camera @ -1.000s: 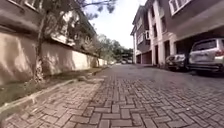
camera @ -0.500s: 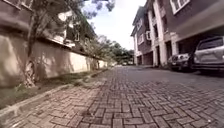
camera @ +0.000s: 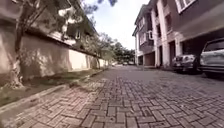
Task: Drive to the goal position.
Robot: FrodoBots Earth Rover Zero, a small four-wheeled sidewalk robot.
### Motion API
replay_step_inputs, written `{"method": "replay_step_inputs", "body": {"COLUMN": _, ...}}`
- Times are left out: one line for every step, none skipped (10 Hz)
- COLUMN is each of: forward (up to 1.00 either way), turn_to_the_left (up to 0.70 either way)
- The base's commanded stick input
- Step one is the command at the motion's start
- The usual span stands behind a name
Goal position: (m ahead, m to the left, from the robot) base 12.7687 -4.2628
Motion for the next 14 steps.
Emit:
{"method": "replay_step_inputs", "body": {"forward": 0.7, "turn_to_the_left": 0.03}}
{"method": "replay_step_inputs", "body": {"forward": 0.7, "turn_to_the_left": -0.08}}
{"method": "replay_step_inputs", "body": {"forward": 0.7, "turn_to_the_left": -0.35}}
{"method": "replay_step_inputs", "body": {"forward": 0.7, "turn_to_the_left": -0.22}}
{"method": "replay_step_inputs", "body": {"forward": 0.7, "turn_to_the_left": -0.1}}
{"method": "replay_step_inputs", "body": {"forward": 0.7, "turn_to_the_left": 0.03}}
{"method": "replay_step_inputs", "body": {"forward": 0.7, "turn_to_the_left": 0.03}}
{"method": "replay_step_inputs", "body": {"forward": 0.7, "turn_to_the_left": 0.03}}
{"method": "replay_step_inputs", "body": {"forward": 0.7, "turn_to_the_left": 0.03}}
{"method": "replay_step_inputs", "body": {"forward": 0.7, "turn_to_the_left": 0.03}}
{"method": "replay_step_inputs", "body": {"forward": 0.7, "turn_to_the_left": -0.32}}
{"method": "replay_step_inputs", "body": {"forward": 0.7, "turn_to_the_left": -0.19}}
{"method": "replay_step_inputs", "body": {"forward": 0.7, "turn_to_the_left": -0.05}}
{"method": "replay_step_inputs", "body": {"forward": 0.7, "turn_to_the_left": 0.03}}
